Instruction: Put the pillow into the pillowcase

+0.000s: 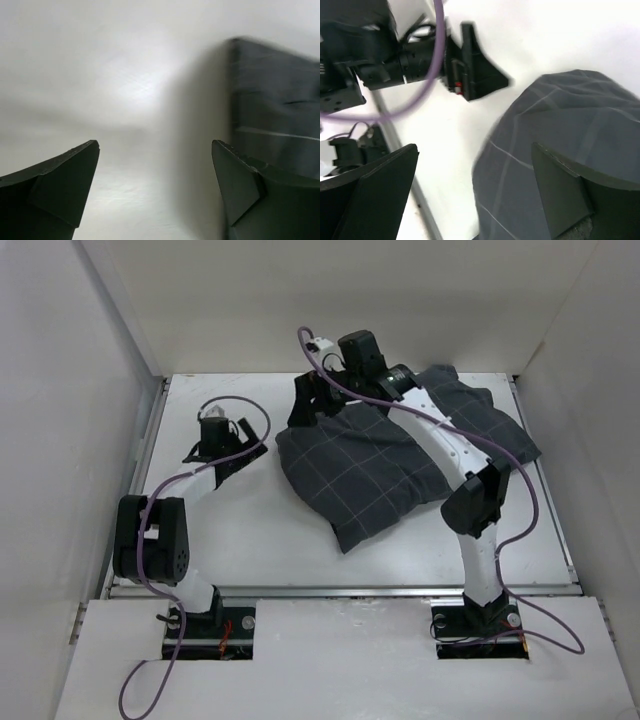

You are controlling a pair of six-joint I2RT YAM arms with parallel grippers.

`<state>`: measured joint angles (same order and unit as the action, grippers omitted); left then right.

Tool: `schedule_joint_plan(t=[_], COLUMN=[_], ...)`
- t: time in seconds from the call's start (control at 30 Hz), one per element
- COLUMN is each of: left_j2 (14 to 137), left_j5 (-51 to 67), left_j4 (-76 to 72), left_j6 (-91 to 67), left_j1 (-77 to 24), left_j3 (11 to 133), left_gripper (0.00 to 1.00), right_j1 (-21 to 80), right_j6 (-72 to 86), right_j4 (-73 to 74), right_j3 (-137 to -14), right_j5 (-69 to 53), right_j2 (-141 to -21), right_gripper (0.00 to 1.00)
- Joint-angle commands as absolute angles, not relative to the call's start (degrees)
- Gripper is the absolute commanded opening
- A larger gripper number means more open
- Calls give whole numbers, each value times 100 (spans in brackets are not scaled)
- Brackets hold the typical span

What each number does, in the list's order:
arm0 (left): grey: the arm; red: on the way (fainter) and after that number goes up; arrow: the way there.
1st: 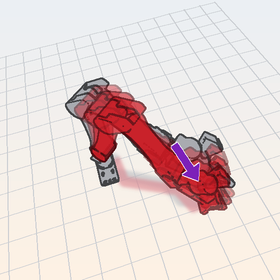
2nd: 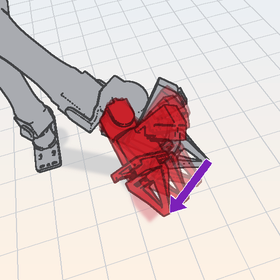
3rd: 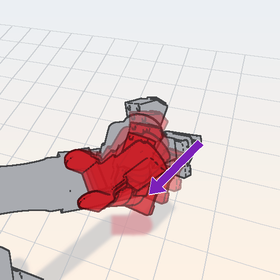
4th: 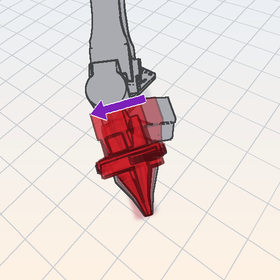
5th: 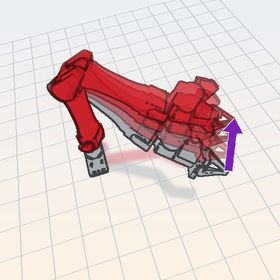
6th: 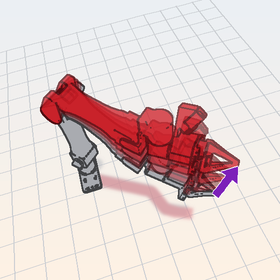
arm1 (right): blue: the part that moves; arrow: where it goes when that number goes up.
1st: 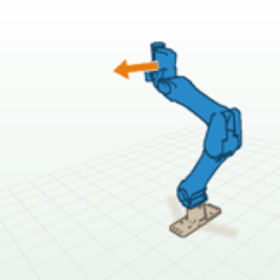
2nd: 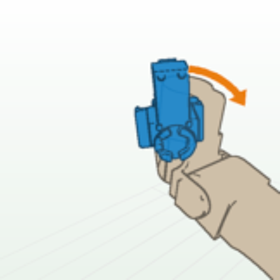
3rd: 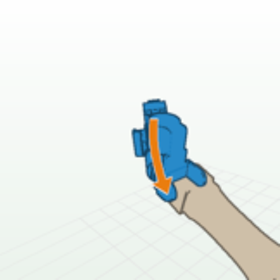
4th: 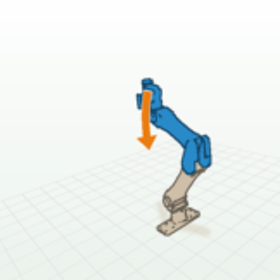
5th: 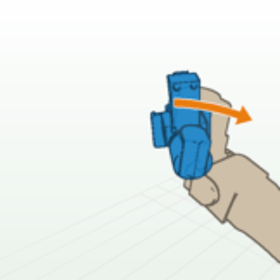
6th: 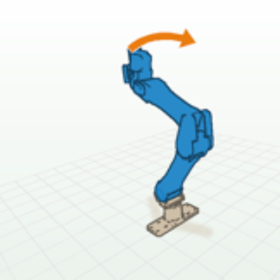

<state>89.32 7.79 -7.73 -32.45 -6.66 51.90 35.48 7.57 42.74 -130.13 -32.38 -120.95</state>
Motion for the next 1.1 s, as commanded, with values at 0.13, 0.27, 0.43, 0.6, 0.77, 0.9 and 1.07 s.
schedule_joint_plan(t=[0.13, 0.27, 0.43, 0.6, 0.77, 0.9, 1.07], left_j2=[8518, 8096, 7857, 8619, 9149, 9500, 10211], left_j5=[174, 930, 1915, 2283, 2724, 3023, 2797], left_j4=[202, -517, -1528, -1539, -1975, -2338, -1900], left_j6=[-3410, -3472, -3349, -3138, -3138, -3287, -2998], left_j1=[-554, -554, -807, -1475, -2232, -2513, -2444], left_j3=[4738, 4106, 4165, 4877, 4983, 5053, 5869], left_gripper=[50, 42, 90, 100, 100, 63, 0], right_j1=[3419, 3752, 3814, 3508, 2280, 1558, 1240], right_j6=[115, -210, -44, 743, 1546, 1749, 1871], right_j4=[4342, 4482, 4387, 3604, 2954, 2892, 3015], right_j3=[-12412, -11779, -10516, -9450, -8334, -7849, -7708], right_j5=[-2638, -1164, 15, 439, -16, 139, 650], right_j2=[-11058, -10881, -10557, -9635, -8799, -8508, -8332], right_gripper=[100, 100, 100, 100, 100, 100, 100])
